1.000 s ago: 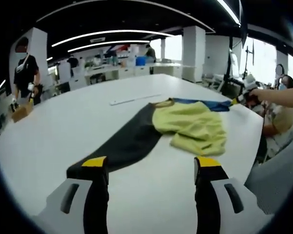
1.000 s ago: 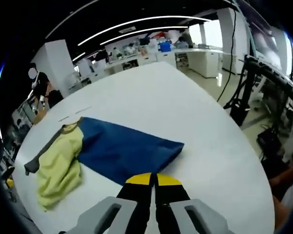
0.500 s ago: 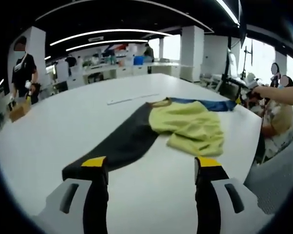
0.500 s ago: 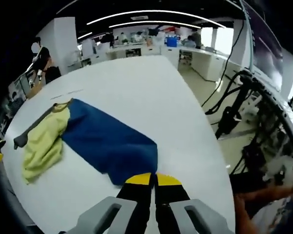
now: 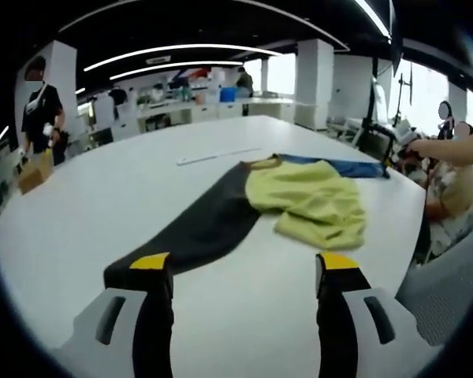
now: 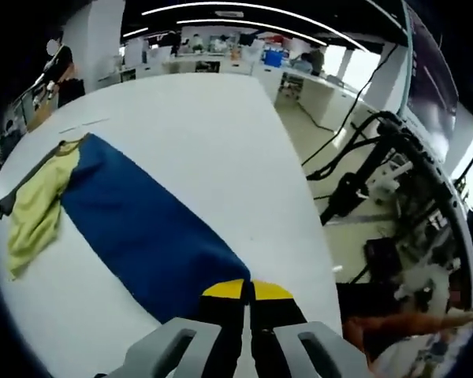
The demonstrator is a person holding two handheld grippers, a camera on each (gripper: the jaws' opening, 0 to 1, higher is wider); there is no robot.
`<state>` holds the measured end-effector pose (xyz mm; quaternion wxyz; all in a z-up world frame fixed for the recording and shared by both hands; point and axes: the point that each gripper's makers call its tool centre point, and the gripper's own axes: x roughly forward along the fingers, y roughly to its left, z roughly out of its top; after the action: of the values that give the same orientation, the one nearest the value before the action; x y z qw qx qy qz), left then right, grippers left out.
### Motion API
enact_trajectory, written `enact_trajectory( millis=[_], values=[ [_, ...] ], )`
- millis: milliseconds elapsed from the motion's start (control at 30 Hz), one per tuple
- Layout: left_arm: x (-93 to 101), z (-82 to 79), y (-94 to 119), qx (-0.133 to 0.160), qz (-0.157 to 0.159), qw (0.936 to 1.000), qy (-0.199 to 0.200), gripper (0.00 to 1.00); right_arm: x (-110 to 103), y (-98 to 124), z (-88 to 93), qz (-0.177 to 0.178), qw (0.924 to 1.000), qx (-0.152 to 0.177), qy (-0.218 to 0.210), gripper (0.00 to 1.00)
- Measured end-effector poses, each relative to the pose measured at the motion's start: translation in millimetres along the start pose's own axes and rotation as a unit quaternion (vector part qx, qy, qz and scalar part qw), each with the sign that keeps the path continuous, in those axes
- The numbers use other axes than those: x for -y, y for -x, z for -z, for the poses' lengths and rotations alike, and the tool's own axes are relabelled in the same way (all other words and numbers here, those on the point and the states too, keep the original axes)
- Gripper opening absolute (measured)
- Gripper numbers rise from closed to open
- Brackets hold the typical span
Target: Fold the garment on the visible template until the final outline fits inside the template.
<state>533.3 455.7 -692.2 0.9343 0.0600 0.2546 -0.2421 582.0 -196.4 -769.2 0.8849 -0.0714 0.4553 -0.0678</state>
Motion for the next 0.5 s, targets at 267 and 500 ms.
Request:
enact_trajectory(
  millis=[267,500],
  values=[
    [3.8,-0.3,0.0,-0.003,0.001,1.0,-0.001,0.71,-16.5,17.3,4.1,0.028,0.9988,-0.006,0.039,0.0],
    [4.0,0.5,0.3,-0.002,0.002,1.0,0.001,0.72,-3.4,9.5,-0.8,0.034,0.9989,-0.005,0.031,0.0]
  ],
)
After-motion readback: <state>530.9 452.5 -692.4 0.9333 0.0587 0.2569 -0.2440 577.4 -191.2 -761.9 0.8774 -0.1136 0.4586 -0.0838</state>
